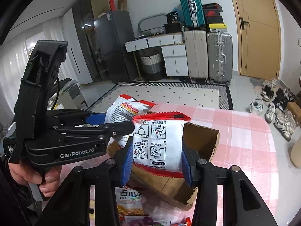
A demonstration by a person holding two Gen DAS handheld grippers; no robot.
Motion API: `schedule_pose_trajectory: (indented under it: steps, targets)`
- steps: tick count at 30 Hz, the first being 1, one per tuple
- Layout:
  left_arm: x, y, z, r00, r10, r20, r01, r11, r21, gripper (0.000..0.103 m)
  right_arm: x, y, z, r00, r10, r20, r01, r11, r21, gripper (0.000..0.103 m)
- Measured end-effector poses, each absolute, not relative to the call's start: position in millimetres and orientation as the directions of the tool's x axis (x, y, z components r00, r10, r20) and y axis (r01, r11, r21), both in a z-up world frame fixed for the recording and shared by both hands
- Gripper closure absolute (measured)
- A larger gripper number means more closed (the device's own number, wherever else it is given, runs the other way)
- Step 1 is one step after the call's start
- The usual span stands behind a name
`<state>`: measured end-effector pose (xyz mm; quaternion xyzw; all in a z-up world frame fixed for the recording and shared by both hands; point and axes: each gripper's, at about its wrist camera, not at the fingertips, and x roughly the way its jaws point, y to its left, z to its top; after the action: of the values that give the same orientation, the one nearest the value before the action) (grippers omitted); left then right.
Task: Organize snacks
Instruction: 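Open both grippers to drop the bags into the box, then withdraw both grippers from the box back toward the snack pile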
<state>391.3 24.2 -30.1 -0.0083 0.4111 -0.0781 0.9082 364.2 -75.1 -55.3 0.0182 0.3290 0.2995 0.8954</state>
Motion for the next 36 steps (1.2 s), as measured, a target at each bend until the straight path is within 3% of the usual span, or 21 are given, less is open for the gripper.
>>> schedule_pose_trajectory:
  steps: [10,12,14,15,16,19,22,26,36]
  targets:
    - [429.9,14.7,-73.7,0.609,-0.175,-0.774,0.128,0.984,-0.121,0.068,401.1,-71.5,-96.0,0.572,0.537,-0.619,-0.491,0.829,0.266,0.058]
    - [435.8,14.6,-80.4,0.602,-0.169,-0.78,0.122,0.985,-0.119,0.068,407.1,-71.8,-102.3,0.574,0.526,-0.627,-0.475,0.838,0.268,0.054]
    - [439.2,17.0,-84.1,0.599,-0.18,-0.78,0.117,0.984,-0.137,0.066,410.9,-73.5,-107.9,0.577,0.509,-0.639,-0.451,0.851,0.27,0.04]
    - [439.1,19.2,-85.2,0.601,-0.182,-0.778,0.114,0.983,-0.142,0.06,412.1,-75.1,-110.2,0.578,0.498,-0.647,-0.439,0.858,0.268,0.036]
    - [438.8,21.2,-85.8,0.604,-0.17,-0.778,0.102,0.985,-0.137,0.046,413.0,-76.3,-111.0,0.585,0.49,-0.646,-0.429,0.863,0.266,0.03]
    - [434.2,25.2,-83.0,0.621,-0.176,-0.764,0.103,0.984,-0.142,0.026,411.9,-81.4,-108.4,0.601,0.489,-0.632,-0.425,0.866,0.266,0.03]
    - [421.2,28.8,-76.2,0.648,-0.159,-0.745,0.092,0.987,-0.13,0.024,399.9,-89.9,-96.5,0.628,0.495,-0.601,-0.429,0.864,0.263,0.029]
    - [402.4,28.6,-62.6,0.678,-0.139,-0.722,0.081,0.99,-0.115,0.023,385.4,-102.7,-77.5,0.669,0.491,-0.558,-0.424,0.869,0.256,0.018]
    - [326.2,27.6,-25.3,0.74,-0.071,-0.669,0.048,0.997,-0.053,0.017,314.6,-122.8,-38.8,0.719,0.499,-0.483,-0.431,0.866,0.252,0.012]
